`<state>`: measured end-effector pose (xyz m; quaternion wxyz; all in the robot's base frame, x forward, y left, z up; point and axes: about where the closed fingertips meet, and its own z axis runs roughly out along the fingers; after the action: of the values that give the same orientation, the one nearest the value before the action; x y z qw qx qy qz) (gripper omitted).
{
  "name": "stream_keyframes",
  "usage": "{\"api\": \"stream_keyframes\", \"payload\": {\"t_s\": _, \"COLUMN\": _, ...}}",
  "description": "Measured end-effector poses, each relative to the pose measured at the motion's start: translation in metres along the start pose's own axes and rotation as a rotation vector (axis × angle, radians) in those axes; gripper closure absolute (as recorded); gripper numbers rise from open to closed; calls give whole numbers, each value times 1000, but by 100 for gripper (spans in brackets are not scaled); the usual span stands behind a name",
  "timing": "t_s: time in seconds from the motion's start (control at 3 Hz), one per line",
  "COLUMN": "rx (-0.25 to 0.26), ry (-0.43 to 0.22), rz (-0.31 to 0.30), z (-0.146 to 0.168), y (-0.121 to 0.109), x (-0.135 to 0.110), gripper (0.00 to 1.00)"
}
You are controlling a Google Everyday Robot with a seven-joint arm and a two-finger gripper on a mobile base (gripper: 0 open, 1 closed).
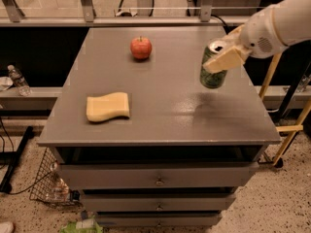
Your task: Move green can near apple
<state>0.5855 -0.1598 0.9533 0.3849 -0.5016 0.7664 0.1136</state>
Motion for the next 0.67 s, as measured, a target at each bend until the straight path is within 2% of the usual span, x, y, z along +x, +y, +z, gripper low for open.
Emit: {"api": "stream_keyframes", "payload": {"t_s": 0.67, "rx": -100, "ry": 44, "rz": -70, "z": 68, "y": -19, "x": -63, "gripper": 100}}
